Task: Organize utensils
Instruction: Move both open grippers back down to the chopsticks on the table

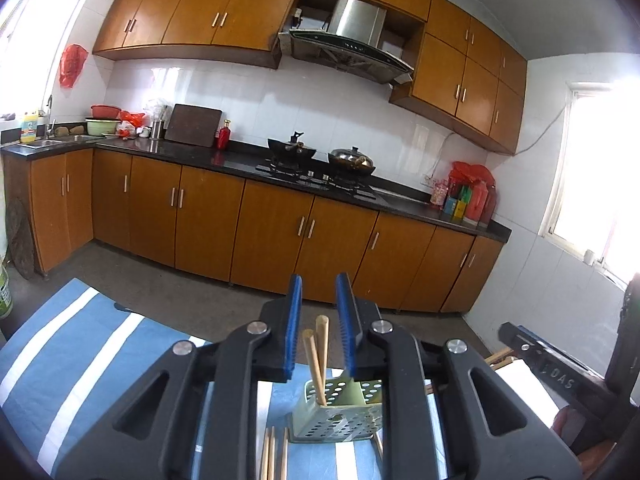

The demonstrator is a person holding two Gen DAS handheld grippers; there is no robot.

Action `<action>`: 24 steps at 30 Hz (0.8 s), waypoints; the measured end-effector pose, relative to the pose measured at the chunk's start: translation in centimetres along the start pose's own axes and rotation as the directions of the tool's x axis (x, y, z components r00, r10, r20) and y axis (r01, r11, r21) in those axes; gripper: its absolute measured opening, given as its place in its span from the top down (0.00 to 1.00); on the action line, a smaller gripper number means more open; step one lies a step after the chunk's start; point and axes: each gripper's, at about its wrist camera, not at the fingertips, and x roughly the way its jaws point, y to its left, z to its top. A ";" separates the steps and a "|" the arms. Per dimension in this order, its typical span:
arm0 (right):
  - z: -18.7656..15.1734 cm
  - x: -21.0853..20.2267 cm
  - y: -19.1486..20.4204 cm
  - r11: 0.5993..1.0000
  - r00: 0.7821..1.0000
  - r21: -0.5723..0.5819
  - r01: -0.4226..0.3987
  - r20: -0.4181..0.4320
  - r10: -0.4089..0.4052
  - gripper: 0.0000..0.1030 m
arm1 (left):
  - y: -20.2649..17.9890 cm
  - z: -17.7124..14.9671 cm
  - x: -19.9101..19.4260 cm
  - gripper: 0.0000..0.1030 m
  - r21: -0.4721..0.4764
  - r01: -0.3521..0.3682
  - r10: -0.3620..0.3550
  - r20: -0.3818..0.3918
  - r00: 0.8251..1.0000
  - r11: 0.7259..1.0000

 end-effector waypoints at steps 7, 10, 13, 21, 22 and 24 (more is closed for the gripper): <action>0.1 -4.4 -2.4 0.998 0.997 0.011 0.062 0.053 -0.062 0.65 | 1.9 0.3 -4.4 0.76 0.006 -0.031 0.031 0.020 0.999 1.000; -1.0 -5.7 -4.8 0.994 0.994 0.042 0.105 0.023 -0.106 0.65 | 3.5 -0.8 -6.0 0.75 0.024 -0.067 0.067 0.001 0.998 0.997; -3.1 -6.3 -7.1 0.985 0.986 0.045 0.165 -0.026 -0.164 0.65 | 5.5 -2.6 -7.0 0.74 0.059 -0.116 0.117 -0.031 0.993 0.992; -11.5 -2.1 -9.9 0.983 0.947 0.050 0.176 -0.282 -0.155 0.68 | 10.1 -9.5 -6.0 0.73 0.124 -0.189 0.212 -0.205 0.955 0.974; -12.7 -1.2 -9.5 0.987 0.939 0.045 0.155 -0.318 -0.133 0.73 | 10.5 -10.5 -5.6 0.73 0.116 -0.180 0.203 -0.241 0.949 0.977; -14.8 0.3 -8.6 0.991 0.919 0.023 0.134 -0.376 -0.116 0.75 | 10.6 -11.9 -5.0 0.73 0.101 -0.159 0.182 -0.290 0.939 0.982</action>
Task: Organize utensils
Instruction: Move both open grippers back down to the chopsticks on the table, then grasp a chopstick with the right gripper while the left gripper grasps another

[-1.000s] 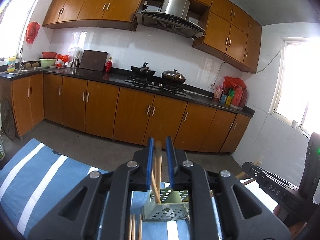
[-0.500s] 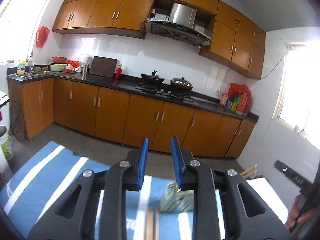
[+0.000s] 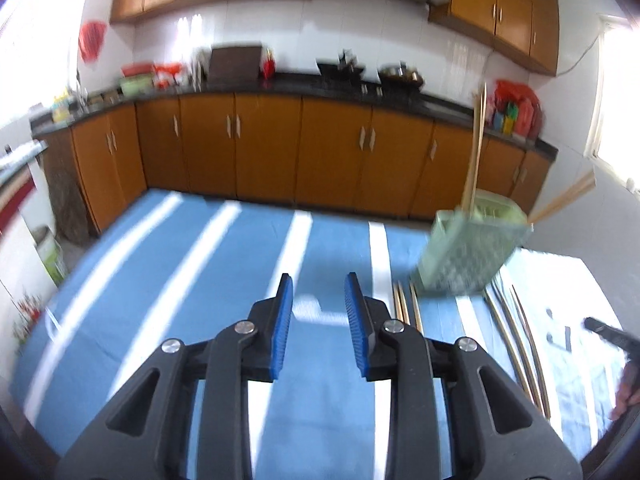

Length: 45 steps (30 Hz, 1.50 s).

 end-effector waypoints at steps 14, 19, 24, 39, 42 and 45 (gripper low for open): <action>-5.1 5.2 2.3 0.997 0.993 -0.072 0.035 -0.114 -0.043 0.79 | -3.4 -5.5 3.9 0.73 0.010 0.123 -0.119 -0.176 0.977 0.992; -5.3 4.7 1.7 0.993 0.992 -0.084 0.080 -0.088 -0.087 0.92 | -4.7 -6.6 4.5 0.73 0.035 0.159 -0.148 -0.214 0.966 0.987; -4.6 4.7 -0.8 0.988 0.986 0.010 0.153 -0.072 -0.152 0.93 | -5.8 -8.0 5.4 0.74 0.069 0.195 -0.171 -0.260 0.950 0.978; -4.7 4.9 -0.9 0.988 0.986 -0.010 0.152 -0.066 -0.153 0.92 | -7.6 -10.4 6.5 0.85 0.144 0.212 -0.153 -0.336 0.929 0.967; -4.7 4.8 -0.9 0.988 0.986 -0.010 0.152 -0.065 -0.152 0.92 | -7.9 -10.6 6.4 0.85 0.170 0.198 -0.134 -0.328 0.935 0.965; -4.8 4.7 -0.8 0.988 0.986 -0.013 0.152 -0.065 -0.152 0.92 | -8.1 -10.7 6.4 0.90 0.184 0.170 -0.104 -0.318 0.942 0.968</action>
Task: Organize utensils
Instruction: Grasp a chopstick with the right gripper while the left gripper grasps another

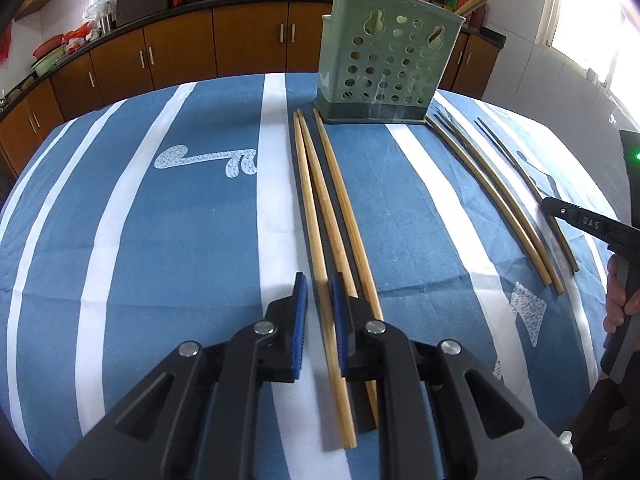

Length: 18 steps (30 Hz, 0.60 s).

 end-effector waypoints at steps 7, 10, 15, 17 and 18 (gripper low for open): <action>-0.1 -0.1 0.2 1.000 1.000 -0.011 -0.008 0.007 0.008 0.92 | 1.9 1.4 0.8 0.92 -0.059 -0.055 0.056 0.008 0.998 0.997; 0.1 0.0 0.4 1.000 1.000 -0.015 -0.021 0.008 0.021 0.92 | 3.7 2.3 1.3 0.93 -0.094 -0.086 0.087 0.009 0.996 0.992; 1.0 0.8 1.1 0.999 1.000 -0.029 -0.028 0.013 0.028 0.92 | 6.1 3.5 2.1 0.92 -0.121 -0.111 0.114 0.018 0.993 0.986; 1.6 1.3 1.3 0.999 1.000 -0.029 -0.025 0.018 0.025 0.92 | 6.7 4.0 2.4 0.92 -0.121 -0.105 0.108 0.024 0.994 0.987; 1.8 1.5 1.3 0.999 1.000 -0.026 -0.023 0.019 0.023 0.92 | 6.7 4.1 2.4 0.92 -0.121 -0.104 0.107 0.026 0.994 0.987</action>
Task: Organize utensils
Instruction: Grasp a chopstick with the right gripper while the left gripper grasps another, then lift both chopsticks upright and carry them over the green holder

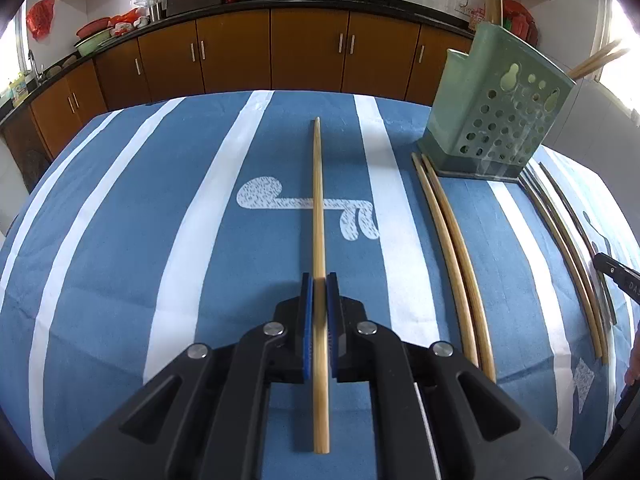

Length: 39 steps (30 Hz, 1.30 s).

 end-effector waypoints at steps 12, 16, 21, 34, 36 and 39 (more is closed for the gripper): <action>0.2 0.3 -0.7 0.999 0.999 0.033 -0.020 0.026 0.020 0.92 | 0.2 0.1 0.1 0.90 -0.003 0.007 -0.007 0.003 1.000 1.000; 0.1 0.2 -0.4 1.000 1.000 0.022 -0.007 0.026 0.006 0.92 | 0.3 0.1 0.1 0.90 -0.013 0.017 -0.017 0.003 1.000 1.000; 0.1 0.2 -0.2 1.000 1.000 0.016 0.000 0.026 -0.001 0.92 | 0.3 0.1 0.1 0.90 -0.015 0.019 -0.019 0.003 1.000 1.000; -2.5 -1.9 -0.2 1.000 1.000 -0.018 0.000 0.022 0.001 0.92 | 0.3 -2.0 -1.6 0.90 0.008 0.033 -0.033 -0.001 0.999 0.999; -2.6 -2.0 -0.1 1.000 1.000 -0.018 -0.001 0.021 0.001 0.92 | 0.2 -2.3 -1.8 0.91 0.011 0.029 -0.029 -0.001 1.000 1.000; -2.5 -2.0 -0.1 1.000 1.000 -0.027 0.005 0.019 -0.004 0.92 | 0.0 -2.5 -2.0 0.92 0.028 0.015 -0.015 -0.002 1.000 0.999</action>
